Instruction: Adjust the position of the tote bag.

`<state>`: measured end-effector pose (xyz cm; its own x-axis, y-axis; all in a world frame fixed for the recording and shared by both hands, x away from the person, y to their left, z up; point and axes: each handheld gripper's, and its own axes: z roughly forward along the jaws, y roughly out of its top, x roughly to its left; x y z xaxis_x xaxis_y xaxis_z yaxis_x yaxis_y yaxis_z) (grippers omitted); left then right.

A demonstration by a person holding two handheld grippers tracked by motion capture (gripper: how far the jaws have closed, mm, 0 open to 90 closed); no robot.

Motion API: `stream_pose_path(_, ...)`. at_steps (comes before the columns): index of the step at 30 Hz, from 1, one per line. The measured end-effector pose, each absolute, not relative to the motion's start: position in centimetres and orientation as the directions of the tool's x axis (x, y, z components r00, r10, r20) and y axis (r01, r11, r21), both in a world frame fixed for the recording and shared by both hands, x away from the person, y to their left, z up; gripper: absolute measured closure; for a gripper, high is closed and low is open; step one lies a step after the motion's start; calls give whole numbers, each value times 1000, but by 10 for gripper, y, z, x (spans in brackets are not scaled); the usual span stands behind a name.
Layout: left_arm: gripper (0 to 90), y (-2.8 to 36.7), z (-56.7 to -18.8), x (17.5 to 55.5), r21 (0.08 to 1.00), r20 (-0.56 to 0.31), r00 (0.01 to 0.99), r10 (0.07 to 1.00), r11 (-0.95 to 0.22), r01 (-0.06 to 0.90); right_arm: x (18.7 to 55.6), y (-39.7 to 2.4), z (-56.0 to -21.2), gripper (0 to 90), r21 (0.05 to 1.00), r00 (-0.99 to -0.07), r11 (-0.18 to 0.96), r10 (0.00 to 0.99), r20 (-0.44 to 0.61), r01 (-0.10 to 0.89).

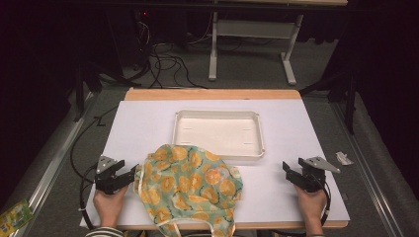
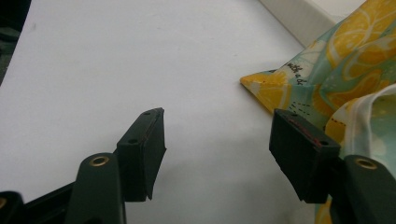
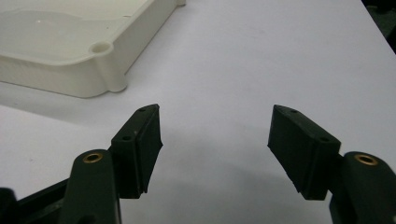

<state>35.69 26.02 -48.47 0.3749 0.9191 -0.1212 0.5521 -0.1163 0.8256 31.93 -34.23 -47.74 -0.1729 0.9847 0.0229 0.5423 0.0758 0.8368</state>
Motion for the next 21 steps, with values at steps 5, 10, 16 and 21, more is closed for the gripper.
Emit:
stream_pose_path(5,367,260,-485,357,826,-120,378,918,-119,550,319,-343,-477,353,837,-167,64,985,33,543)
stream_pose_path(10,367,260,-485,357,823,-121,380,917,-121,555,319,-344,-477,350,838,-169,67,985,31,542)
stream_pose_path(16,379,262,-484,356,833,-134,359,924,-91,546,320,-344,-477,341,833,-162,51,986,47,550)
stream_pose_path(21,378,262,-484,355,838,-129,365,922,-95,537,320,-344,-477,341,833,-162,48,985,50,552)
